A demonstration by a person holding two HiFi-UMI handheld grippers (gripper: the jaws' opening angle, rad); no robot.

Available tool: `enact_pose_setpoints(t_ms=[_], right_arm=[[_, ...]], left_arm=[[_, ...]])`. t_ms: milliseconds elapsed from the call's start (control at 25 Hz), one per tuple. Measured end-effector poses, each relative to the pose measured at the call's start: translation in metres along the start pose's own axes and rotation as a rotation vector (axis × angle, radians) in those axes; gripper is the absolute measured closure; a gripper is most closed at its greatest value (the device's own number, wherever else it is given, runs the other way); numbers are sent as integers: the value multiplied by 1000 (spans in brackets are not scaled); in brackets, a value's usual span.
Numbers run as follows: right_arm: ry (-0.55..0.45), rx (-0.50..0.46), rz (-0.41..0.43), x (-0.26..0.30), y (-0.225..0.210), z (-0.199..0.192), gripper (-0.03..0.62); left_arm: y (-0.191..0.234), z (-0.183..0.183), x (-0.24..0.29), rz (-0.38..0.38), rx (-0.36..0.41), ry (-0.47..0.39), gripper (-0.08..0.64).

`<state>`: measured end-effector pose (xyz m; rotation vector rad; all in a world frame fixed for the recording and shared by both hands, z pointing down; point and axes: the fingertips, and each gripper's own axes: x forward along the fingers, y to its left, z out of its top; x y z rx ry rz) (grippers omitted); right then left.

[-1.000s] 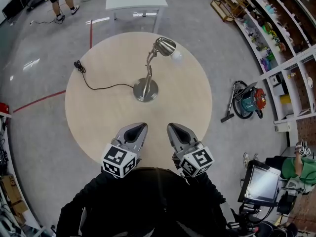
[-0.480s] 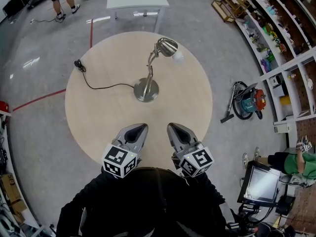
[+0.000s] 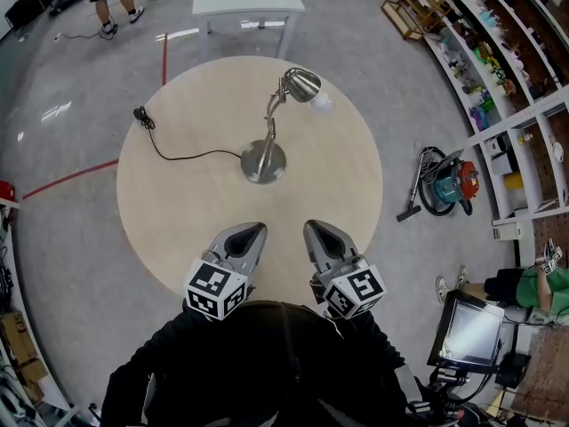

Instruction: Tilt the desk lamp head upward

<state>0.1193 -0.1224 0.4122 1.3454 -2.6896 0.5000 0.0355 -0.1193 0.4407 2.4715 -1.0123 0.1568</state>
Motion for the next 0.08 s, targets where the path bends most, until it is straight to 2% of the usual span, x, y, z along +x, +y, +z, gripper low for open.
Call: enact_pose_setpoints(t_ms=[80], right_arm=[[0,1,-1,1,-1,0,586]], left_arm=[[1,1,1,3,2,-2,552]])
